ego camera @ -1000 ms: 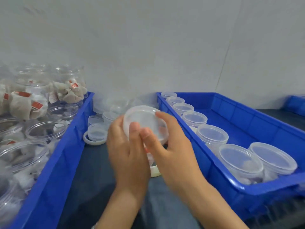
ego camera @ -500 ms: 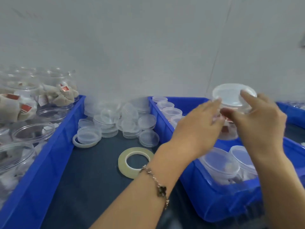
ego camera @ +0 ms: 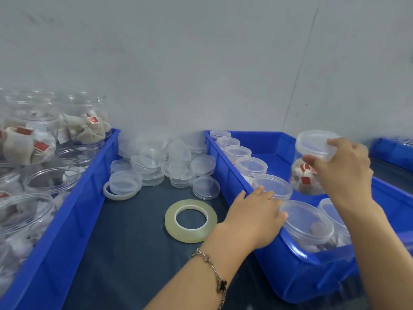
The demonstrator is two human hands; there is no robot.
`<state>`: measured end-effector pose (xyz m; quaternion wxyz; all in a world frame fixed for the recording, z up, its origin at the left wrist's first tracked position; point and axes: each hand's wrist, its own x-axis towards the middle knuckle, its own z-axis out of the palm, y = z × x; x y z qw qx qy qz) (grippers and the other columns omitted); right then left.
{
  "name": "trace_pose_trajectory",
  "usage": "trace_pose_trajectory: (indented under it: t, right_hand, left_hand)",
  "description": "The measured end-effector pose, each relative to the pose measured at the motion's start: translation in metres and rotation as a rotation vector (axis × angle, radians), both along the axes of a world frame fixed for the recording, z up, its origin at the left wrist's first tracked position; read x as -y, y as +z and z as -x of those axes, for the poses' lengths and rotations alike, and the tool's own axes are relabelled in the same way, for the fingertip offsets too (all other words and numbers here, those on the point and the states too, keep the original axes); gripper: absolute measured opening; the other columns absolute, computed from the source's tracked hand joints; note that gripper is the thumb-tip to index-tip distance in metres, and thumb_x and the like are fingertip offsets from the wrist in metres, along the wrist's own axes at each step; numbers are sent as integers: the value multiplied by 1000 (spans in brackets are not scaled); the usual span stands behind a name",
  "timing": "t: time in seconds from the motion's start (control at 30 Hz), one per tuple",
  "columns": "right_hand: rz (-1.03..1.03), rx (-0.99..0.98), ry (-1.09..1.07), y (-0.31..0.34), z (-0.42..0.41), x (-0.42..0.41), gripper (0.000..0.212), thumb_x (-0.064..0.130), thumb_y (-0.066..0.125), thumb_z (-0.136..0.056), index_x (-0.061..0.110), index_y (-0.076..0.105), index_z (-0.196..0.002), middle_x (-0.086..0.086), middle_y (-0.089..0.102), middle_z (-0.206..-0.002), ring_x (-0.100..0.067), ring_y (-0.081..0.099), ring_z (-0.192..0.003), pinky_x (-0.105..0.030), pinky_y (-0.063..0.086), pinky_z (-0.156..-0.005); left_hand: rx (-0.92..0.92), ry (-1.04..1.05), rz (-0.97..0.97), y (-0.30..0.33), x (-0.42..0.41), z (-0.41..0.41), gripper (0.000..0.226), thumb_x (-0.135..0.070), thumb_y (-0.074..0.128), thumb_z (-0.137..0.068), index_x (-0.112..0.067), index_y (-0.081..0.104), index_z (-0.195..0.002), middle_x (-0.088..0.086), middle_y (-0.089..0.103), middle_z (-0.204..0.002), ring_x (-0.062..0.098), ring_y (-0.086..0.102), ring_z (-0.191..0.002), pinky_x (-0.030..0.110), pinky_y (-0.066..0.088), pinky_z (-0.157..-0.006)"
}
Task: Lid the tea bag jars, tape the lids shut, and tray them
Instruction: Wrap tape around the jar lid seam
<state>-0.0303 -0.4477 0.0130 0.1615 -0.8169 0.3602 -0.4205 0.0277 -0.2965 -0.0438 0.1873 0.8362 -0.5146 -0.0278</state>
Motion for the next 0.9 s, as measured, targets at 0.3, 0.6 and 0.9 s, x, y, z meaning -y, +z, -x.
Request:
trace_pose_trajectory:
  t: [0.3, 0.6, 0.9]
  right_hand:
    - [-175, -609, -102, -38, 8, 18, 45, 63, 60, -77, 22, 56, -94, -2, 55, -90, -27, 50, -86, -42, 43, -84]
    - [-27, -297, 417, -10, -24, -88, 28, 35, 47, -93, 16, 68, -95, -1, 66, -101, -20, 58, -93, -30, 41, -69]
    - [-227, -132, 986, -21, -74, -251, 41, 25, 42, -93, 18, 49, -53, 8, 47, -52, -17, 44, -60, -33, 36, -59]
  left_hand:
    - [7, -3, 31, -5, 0, -2, 38, -33, 28, -100, -15, 53, -123, 0, 47, -133, 17, 30, -131, 48, 17, -114]
    - [-40, 255, 181, 23, -45, -14, 27, -33, 45, -94, -16, 57, -111, 2, 57, -115, 25, 46, -114, 44, 34, -101]
    - [-11, 706, 138, 51, -199, -34, 8, -12, 48, -86, -17, 52, -84, 2, 54, -80, 21, 49, -72, 30, 39, -61]
